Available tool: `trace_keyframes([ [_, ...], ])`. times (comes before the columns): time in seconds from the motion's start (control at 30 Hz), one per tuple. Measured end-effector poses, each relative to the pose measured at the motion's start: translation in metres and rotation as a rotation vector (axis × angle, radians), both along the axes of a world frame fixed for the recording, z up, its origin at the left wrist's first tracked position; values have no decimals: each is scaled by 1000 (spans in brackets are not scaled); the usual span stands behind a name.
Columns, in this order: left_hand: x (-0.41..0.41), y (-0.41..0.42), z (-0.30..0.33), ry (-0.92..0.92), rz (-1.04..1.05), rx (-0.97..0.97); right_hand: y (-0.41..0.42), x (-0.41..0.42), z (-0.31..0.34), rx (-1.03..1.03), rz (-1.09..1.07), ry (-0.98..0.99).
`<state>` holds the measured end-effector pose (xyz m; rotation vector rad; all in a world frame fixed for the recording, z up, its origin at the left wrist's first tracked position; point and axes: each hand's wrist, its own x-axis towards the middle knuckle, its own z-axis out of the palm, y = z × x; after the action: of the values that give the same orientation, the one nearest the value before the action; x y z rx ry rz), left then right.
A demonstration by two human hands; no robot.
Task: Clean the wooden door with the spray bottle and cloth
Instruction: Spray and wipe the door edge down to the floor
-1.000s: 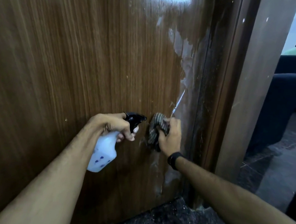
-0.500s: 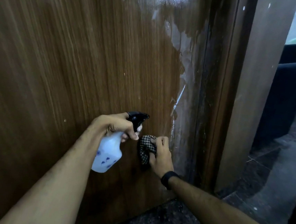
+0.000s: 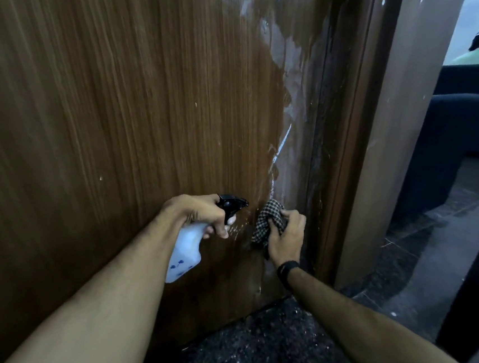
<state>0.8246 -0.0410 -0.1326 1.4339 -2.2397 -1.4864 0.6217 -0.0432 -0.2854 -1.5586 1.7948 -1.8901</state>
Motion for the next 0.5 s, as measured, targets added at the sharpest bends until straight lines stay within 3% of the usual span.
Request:
trace_keyframes([
  [0.13, 8, -1, -2, 44, 10, 34, -4, 27, 17, -91, 120, 73],
  [0.27, 21, -1, -4, 39, 83, 40, 5, 62, -6, 20, 271, 129],
  [0.5, 39, 9, -12, 42, 128, 54, 1, 61, -16, 37, 205, -47],
])
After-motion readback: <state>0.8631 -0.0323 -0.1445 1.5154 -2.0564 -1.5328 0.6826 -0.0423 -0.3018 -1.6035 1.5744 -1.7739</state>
